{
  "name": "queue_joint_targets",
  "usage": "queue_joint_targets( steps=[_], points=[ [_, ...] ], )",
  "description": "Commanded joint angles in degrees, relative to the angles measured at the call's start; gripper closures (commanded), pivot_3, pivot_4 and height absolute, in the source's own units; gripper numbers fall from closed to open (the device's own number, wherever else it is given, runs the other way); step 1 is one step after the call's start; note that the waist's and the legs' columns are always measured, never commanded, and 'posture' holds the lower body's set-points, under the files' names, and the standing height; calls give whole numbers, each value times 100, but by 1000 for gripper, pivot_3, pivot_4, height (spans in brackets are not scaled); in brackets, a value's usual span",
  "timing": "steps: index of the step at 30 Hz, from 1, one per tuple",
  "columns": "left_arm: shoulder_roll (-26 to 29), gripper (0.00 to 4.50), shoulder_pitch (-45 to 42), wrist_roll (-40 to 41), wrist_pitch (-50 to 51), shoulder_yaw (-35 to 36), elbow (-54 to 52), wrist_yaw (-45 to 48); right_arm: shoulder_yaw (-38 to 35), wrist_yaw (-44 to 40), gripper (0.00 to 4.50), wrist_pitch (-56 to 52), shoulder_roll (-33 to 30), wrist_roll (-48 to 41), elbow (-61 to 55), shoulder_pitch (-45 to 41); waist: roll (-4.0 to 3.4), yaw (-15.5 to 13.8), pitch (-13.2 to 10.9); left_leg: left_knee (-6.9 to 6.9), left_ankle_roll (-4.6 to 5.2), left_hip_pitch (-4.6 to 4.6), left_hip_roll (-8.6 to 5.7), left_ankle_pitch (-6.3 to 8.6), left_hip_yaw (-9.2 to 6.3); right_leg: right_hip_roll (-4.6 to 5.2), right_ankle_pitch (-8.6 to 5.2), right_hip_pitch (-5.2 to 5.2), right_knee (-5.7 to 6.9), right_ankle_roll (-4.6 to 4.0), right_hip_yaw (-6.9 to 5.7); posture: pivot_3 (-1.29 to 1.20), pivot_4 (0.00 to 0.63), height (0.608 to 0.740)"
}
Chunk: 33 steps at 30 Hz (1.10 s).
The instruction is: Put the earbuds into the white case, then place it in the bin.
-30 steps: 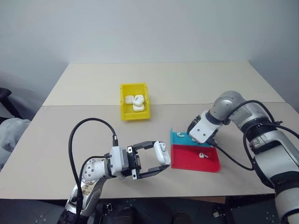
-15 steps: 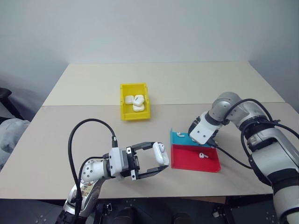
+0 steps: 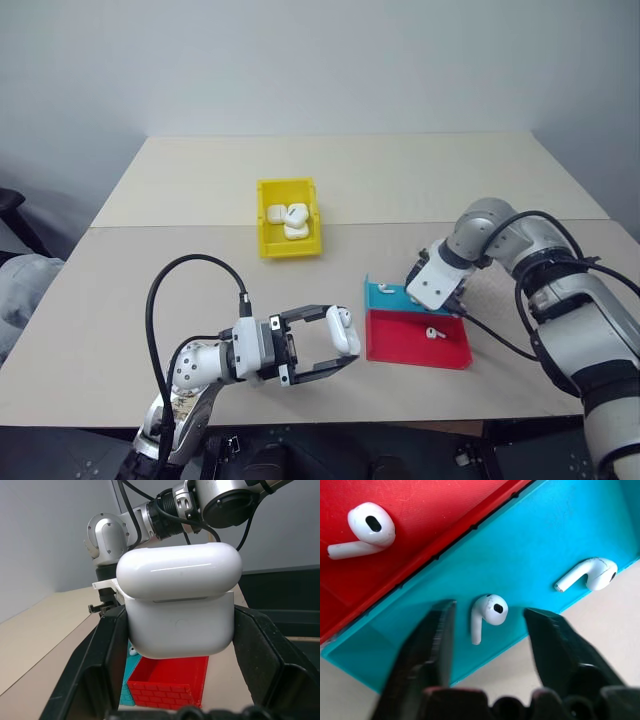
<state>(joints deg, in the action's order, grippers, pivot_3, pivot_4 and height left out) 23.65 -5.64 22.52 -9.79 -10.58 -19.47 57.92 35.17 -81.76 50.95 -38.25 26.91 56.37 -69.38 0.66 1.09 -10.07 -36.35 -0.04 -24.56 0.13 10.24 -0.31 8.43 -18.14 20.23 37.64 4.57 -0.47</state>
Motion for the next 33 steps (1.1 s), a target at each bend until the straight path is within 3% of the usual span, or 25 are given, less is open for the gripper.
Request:
queue_joint_targets(
  steps=[1, 30, 33],
  points=[
    [26, 1694, -36, 32, -119, 26, -176, -14, -13, 160, 2244, 138, -10, 91, -22, -141, 0, -1, 0, 0, 0, 0, 0, 0, 0, 0, 0, 0, 0, 0, 0, 0, 150, 740],
    [25, 1694, -94, -37, -206, 16, -89, 13, 7, 227, 2244, 92, 22, 242, 56, -106, 0, 7, 0, 8, 0, 23, 1, 0, 7, 0, 0, -10, 3, 0, 9, 0, 150, 740],
    [26, 1694, -93, -43, -212, 15, -90, 13, 0, 224, 2746, 139, -1, 227, 31, -83, 0, 8, 0, 9, 0, 23, 0, 0, 8, 0, 0, -10, 2, 0, 9, 0, 150, 740]
  ],
)
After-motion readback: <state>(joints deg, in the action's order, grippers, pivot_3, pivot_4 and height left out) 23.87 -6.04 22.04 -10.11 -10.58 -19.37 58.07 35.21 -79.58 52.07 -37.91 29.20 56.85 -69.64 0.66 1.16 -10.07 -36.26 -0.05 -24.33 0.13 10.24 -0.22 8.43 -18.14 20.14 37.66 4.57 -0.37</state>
